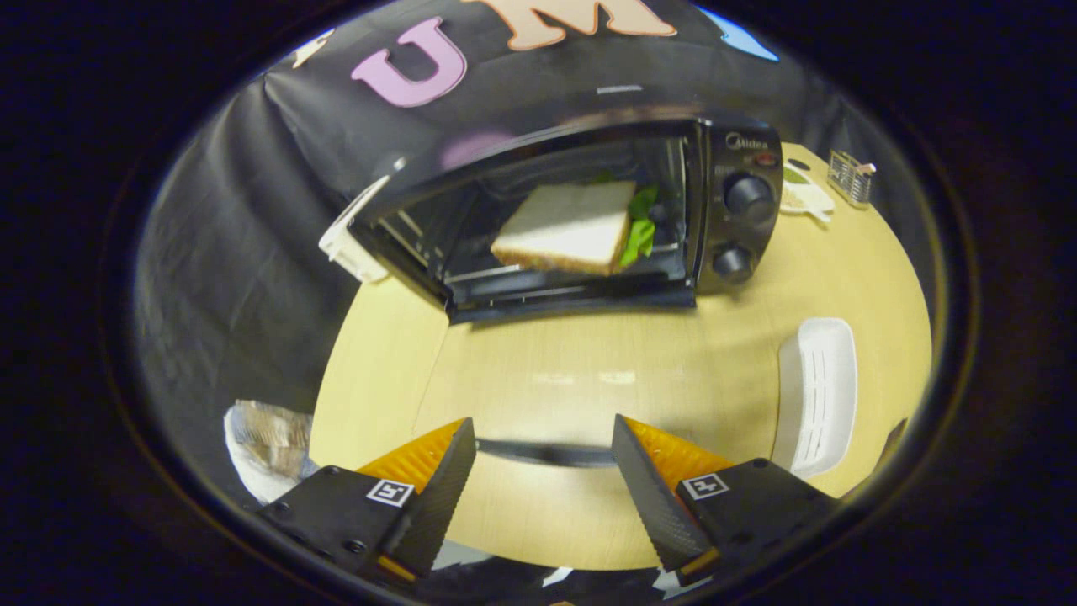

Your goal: Open the toaster oven, put the food inside, and close the toaster oven door.

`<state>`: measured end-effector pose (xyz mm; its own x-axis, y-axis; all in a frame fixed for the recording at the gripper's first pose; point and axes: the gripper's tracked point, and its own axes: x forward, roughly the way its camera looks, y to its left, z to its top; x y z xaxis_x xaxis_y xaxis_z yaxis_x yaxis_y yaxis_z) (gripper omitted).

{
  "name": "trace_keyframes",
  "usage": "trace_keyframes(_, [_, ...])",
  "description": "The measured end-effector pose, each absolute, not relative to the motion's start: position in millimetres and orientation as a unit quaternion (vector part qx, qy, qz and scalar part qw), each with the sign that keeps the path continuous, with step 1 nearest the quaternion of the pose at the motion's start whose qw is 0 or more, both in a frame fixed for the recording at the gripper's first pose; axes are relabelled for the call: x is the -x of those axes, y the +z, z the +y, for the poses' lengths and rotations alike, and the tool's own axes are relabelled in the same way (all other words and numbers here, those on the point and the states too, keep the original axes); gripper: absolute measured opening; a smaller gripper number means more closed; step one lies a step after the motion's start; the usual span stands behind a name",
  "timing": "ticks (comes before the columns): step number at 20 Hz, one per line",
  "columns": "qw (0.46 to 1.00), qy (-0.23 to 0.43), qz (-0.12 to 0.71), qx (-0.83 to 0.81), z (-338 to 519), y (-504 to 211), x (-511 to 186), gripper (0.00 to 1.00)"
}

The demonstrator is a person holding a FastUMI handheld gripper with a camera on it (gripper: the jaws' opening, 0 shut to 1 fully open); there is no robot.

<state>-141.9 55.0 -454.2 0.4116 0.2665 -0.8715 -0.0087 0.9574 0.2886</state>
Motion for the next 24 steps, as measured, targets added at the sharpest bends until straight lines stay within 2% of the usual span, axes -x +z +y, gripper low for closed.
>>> trace_keyframes(5, [0.799,0.084,0.586,-0.106,50.2,-480.1,176.1,1.00])
trace_keyframes(11, [0.802,0.078,0.581,-0.114,39.0,-492.2,168.2,0.99])
trace_keyframes(18, [0.833,0.086,0.532,-0.124,41.2,-458.8,154.0,0.99])
trace_keyframes(24, [0.873,0.100,0.461,-0.126,43.1,-411.1,108.8,0.99])
